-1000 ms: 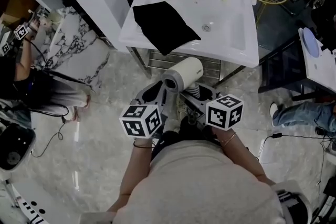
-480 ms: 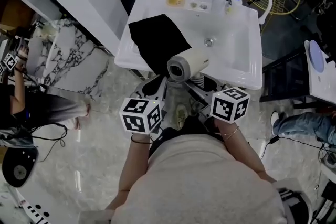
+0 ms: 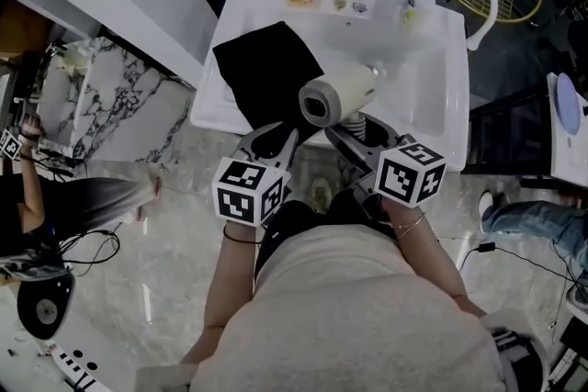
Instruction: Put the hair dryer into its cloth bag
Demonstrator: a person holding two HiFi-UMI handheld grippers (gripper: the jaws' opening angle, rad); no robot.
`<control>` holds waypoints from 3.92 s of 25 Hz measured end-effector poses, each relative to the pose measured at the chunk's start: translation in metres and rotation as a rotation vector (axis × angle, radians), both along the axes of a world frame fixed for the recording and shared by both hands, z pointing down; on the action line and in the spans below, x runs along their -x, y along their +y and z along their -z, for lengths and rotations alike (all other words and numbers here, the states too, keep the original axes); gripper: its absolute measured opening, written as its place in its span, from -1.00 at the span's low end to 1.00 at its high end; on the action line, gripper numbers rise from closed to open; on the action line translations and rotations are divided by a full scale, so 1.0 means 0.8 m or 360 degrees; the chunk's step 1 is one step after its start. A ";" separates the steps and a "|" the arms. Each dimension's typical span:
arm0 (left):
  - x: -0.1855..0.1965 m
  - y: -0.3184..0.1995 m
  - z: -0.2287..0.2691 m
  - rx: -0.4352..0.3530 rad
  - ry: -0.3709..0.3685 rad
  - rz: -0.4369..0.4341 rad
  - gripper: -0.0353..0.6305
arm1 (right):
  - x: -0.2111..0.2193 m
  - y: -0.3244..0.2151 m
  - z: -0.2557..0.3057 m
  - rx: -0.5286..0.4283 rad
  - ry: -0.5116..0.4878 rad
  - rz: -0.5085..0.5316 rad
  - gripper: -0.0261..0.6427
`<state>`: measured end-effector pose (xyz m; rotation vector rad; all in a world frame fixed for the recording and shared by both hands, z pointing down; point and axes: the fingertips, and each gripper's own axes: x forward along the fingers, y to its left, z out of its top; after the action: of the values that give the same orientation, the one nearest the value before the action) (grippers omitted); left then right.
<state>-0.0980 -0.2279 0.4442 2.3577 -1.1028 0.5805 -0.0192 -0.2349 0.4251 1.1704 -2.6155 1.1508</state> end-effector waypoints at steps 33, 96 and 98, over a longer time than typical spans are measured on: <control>-0.012 -0.012 -0.097 0.0399 -0.0313 -0.0270 -0.75 | -0.058 -0.017 -0.040 0.0094 0.0121 -0.0096 -0.24; -0.004 -0.021 0.024 -0.0044 -0.0061 -0.0210 -0.85 | 0.002 -0.003 -0.118 0.0567 0.0609 0.0979 -0.24; -0.009 -0.019 0.022 -0.0035 -0.0055 -0.0220 -0.85 | 0.005 -0.011 -0.125 0.0567 0.0675 0.0915 -0.24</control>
<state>-0.0909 -0.2429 0.4266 2.4658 -0.9712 0.6631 -0.0232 -0.2435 0.5248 0.4735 -2.0944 1.0375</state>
